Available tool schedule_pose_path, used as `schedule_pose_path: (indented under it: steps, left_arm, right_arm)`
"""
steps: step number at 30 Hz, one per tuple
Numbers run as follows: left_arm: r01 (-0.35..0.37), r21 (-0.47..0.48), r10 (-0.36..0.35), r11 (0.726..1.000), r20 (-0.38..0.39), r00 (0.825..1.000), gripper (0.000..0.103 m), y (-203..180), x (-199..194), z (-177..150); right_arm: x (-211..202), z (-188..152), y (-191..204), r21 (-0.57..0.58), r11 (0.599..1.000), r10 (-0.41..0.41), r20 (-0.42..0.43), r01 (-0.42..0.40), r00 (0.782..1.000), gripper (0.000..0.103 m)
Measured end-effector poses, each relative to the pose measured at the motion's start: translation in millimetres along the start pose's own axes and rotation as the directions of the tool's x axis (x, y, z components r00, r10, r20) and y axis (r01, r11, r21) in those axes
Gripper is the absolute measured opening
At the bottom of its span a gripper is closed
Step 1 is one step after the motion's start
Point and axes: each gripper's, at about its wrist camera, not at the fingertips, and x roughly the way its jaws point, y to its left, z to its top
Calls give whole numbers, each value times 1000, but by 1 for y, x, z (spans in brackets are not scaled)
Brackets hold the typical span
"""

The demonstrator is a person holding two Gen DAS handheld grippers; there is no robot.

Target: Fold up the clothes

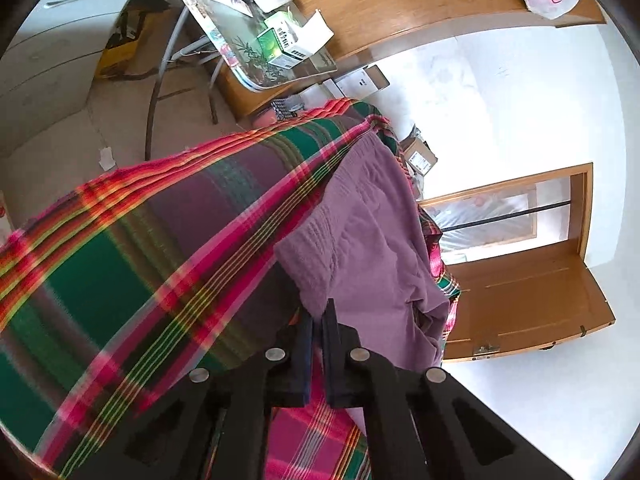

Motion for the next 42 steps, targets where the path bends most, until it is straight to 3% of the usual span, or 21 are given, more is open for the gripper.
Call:
schedule_pose_path:
  steps: [16, 28, 33, 35, 39, 42]
  left_arm:
    - [-18, 20, 18, 1000, 16, 1000, 2, 17, -37, -24]
    - [-62, 13, 62, 998, -10, 998, 2, 28, -33, -31]
    - [-88, 65, 88, 994, 2, 996, 5, 16, -37, -32]
    - [-90, 65, 90, 994, 1, 996, 11, 14, -39, -33]
    - [-104, 82, 104, 991, 12, 995, 13, 8, -41, -39]
    - [-113, 119, 111, 986, 30, 993, 14, -2, -44, -45]
  right_arm:
    - [-27, -30, -1, 21, 1000, 13, -28, -13, 1000, 5]
    - [-13, -31, -15, 38, 999, -27, -77, 30, 997, 9]
    - [-28, -22, -14, -49, 997, -63, -27, 62, 998, 14]
    - [-40, -19, -19, -64, 994, -91, 10, 92, 996, 15]
    - [-73, -8, -46, -5, 986, -164, 117, 166, 980, 15]
    - [-96, -1, -67, 63, 974, -226, 191, 218, 955, 18]
